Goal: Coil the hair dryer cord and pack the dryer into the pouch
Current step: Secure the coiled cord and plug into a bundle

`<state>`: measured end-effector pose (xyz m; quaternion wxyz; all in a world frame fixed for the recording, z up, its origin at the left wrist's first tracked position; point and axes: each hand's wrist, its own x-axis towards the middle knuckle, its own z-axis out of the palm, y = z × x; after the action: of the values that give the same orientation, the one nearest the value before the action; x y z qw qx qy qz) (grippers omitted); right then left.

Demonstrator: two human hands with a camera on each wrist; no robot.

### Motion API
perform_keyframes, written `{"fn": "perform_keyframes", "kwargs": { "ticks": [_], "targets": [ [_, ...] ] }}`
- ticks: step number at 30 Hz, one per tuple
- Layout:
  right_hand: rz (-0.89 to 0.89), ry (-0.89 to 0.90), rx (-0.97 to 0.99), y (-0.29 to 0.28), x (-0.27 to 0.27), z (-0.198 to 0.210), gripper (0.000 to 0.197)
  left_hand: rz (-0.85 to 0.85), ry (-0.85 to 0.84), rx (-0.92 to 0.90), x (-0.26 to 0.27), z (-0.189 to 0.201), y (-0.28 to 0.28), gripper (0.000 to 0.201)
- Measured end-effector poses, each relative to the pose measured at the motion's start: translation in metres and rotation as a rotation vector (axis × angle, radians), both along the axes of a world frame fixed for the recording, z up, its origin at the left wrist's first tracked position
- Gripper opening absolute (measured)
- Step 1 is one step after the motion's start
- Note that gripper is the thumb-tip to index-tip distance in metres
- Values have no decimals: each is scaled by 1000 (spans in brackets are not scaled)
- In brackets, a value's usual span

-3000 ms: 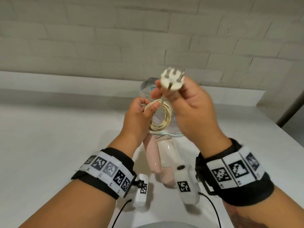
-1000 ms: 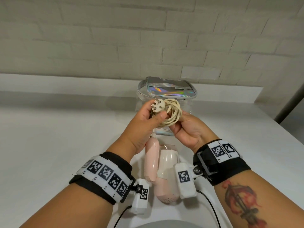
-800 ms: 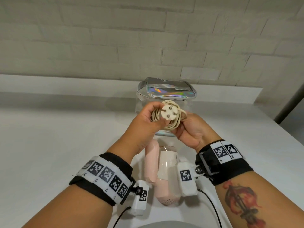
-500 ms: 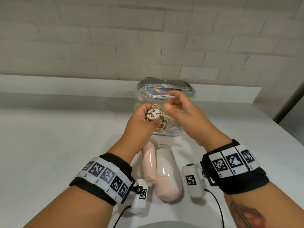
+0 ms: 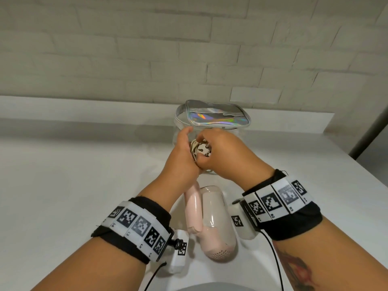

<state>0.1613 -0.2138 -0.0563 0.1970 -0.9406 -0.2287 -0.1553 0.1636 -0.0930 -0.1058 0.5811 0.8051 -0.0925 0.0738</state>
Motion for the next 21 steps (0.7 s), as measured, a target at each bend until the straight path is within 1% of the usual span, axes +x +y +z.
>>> {"fn": "perform_keyframes", "kwargs": {
  "ticks": [2,5,7,9,10,12,14,15,19,20,21],
  "targets": [
    [15,-14,110,0,-3,1,29,44,27,-5,5,-4,4,85],
    [69,-55,452,-8,-7,9,15,100,93,-70,13,-8,19,51],
    [83,-33,633,-19,-5,9,10,104,143,-209,16,-8,30,29],
    [53,72,718,-28,-1,-2,7,123,185,-354,18,-6,38,12],
    [31,137,702,-31,1,-9,7,110,199,-421,19,-5,40,11],
    [-15,263,532,-36,6,-26,11,76,205,-523,19,-3,41,12],
    [-32,322,320,-36,7,-40,15,50,188,-553,16,0,39,12],
    [-35,324,262,-34,7,-44,17,34,174,-543,15,1,37,12],
    [-75,239,165,-19,9,-51,24,-84,77,-407,8,13,23,16],
    [-86,246,185,-16,10,-50,26,-109,59,-376,6,15,22,17],
    [-80,295,272,-14,11,-48,29,-128,45,-354,4,17,21,18]
  ]
}}
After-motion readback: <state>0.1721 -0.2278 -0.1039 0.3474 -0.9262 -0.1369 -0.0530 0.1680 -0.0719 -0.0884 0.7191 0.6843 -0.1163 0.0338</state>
